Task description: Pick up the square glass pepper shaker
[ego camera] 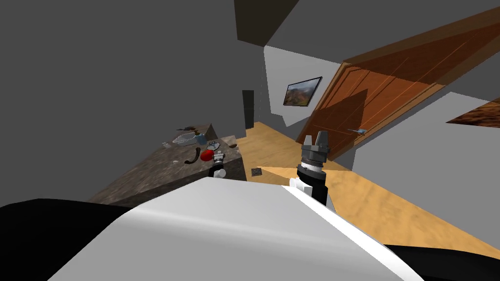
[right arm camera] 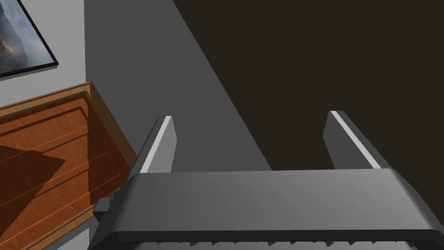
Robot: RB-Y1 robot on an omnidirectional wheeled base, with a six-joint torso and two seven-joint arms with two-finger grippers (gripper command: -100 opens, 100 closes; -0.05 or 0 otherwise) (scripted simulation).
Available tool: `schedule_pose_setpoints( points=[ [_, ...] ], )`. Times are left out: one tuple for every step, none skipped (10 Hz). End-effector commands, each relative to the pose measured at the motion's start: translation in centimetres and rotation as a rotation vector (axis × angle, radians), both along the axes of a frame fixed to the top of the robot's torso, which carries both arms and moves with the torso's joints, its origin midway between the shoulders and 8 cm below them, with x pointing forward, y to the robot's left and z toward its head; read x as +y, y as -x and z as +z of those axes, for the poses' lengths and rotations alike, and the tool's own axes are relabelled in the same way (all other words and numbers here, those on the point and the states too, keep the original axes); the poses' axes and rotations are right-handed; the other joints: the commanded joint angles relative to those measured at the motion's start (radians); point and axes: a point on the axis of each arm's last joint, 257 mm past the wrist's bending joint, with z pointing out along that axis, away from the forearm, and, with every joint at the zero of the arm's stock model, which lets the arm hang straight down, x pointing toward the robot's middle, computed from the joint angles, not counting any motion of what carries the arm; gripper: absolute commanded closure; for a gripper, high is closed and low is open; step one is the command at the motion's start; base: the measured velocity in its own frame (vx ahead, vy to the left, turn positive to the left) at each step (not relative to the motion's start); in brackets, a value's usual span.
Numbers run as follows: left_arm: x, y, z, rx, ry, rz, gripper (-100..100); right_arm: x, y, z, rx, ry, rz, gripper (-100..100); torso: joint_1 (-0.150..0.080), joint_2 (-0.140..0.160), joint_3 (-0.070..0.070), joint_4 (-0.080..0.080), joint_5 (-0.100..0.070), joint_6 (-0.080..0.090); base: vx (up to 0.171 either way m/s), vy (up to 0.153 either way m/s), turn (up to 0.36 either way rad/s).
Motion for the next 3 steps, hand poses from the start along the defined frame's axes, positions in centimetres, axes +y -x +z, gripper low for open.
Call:
schedule_pose_setpoints(
  points=[
    [-0.02,0.03,0.97,-0.020,-0.004,-0.001,100,0.00,0.00,0.00,0.000,0.000,0.000,0,0.000,0.000,0.000,0.000,0.000,0.000,-0.001,-0.004,-0.014],
    [-0.06,0.12,0.56,-0.011,-0.002,-0.002,100,0.00,0.00,0.00,0.000,0.000,0.000,0,0.001,0.002,0.001,0.001,0.000,0.000,0.000,0.000,0.000],
    [-0.08,0.10,0.67,-0.014,-0.002,-0.002,0,0.00,0.00,0.00,0.000,0.000,0.000,0,0.002,0.003,0.001,0.000,0.001,0.000,0.000,0.000,0.000]
  ],
)
